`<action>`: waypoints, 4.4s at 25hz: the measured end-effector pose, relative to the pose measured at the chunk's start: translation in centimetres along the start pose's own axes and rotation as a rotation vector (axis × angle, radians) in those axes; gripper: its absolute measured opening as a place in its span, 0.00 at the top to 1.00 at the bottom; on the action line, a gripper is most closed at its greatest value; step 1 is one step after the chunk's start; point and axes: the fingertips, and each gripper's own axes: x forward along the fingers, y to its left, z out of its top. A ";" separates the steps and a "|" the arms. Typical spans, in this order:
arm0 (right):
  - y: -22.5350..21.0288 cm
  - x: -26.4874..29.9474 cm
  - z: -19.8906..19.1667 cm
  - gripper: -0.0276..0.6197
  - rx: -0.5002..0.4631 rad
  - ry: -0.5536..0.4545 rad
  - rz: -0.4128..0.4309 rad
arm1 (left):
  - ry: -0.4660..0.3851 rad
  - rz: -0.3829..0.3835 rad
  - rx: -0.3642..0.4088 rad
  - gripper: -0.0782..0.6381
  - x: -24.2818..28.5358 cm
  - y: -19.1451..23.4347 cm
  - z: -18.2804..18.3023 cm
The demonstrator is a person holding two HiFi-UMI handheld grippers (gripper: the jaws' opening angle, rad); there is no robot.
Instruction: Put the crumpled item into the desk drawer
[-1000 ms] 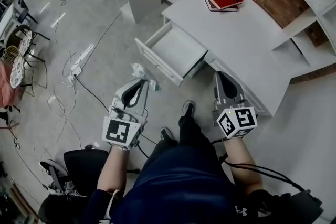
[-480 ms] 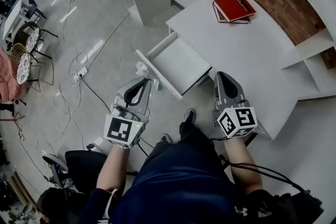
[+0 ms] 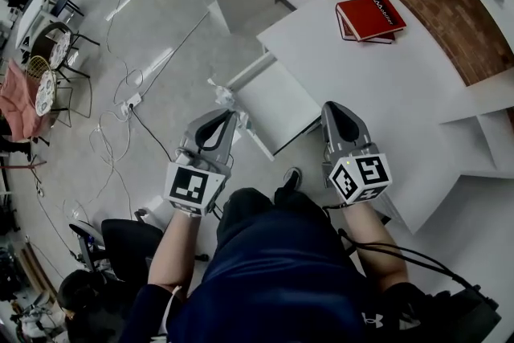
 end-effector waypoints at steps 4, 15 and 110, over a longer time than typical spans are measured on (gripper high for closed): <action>-0.9 1.4 -0.4 0.95 0.022 0.015 0.014 | 0.057 -0.015 0.020 0.89 2.5 0.3 -1.4; -3.1 4.5 -1.8 0.95 0.072 0.060 -0.096 | 0.239 -0.202 0.098 0.88 10.2 1.7 -7.6; -6.4 1.3 -3.5 0.95 0.148 0.065 -0.352 | 0.029 -0.321 0.233 0.75 18.9 -2.5 -3.4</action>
